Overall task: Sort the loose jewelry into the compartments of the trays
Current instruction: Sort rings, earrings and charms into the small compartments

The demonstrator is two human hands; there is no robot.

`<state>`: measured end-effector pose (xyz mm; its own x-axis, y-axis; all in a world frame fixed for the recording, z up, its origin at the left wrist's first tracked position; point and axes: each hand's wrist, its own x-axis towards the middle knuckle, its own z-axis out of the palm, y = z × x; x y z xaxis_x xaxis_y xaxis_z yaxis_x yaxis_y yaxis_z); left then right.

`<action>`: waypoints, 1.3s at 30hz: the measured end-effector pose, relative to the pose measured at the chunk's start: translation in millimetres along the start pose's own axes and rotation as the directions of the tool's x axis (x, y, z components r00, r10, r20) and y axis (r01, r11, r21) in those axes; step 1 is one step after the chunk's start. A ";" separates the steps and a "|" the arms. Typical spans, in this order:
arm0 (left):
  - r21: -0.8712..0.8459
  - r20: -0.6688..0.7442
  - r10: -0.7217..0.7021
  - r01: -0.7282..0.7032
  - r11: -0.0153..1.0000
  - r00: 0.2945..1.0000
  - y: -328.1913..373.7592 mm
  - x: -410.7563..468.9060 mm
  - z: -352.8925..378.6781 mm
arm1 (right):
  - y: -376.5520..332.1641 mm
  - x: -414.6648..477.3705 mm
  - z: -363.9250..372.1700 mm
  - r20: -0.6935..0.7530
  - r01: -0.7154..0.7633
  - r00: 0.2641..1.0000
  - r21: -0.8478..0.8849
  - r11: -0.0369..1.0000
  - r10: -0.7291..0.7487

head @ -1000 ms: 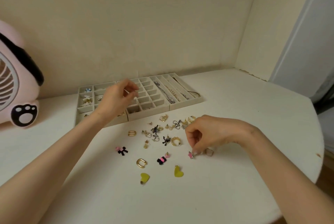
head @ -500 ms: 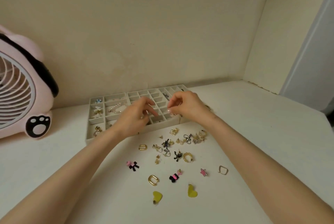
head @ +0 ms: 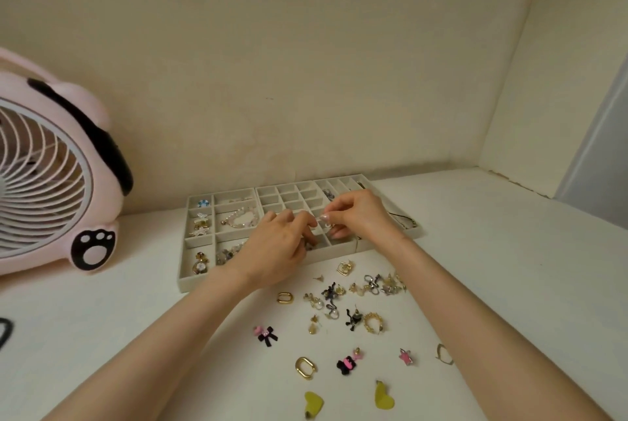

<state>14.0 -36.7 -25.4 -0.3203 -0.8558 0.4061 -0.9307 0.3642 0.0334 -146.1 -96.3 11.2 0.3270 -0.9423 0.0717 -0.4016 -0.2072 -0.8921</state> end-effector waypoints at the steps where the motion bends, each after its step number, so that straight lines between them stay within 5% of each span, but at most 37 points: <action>1: 0.002 -0.004 -0.002 0.002 1.000 1.000 -0.1 -0.2 0.1 | 0.2 1.0 -0.6 0.020 0.005 1.000 -0.006 1.000 -0.005; 20: -0.196 -0.133 -0.193 0.165 0.967 0.972 -0.4 0.5 -4.9 | 2.3 6.9 10.4 0.108 0.160 0.986 -0.408 0.899 -0.127; 39: -0.140 -0.041 -0.138 0.131 0.981 0.990 3.3 -0.8 -2.7 | -0.3 4.2 4.9 0.204 0.267 0.963 -0.614 0.743 -0.177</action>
<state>11.6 -33.9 -23.1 -0.1813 -0.8820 0.4349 -0.9306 0.2969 0.2142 -140.4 -98.8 9.6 0.5602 -0.8171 0.1361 -0.7367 -0.5666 -0.3691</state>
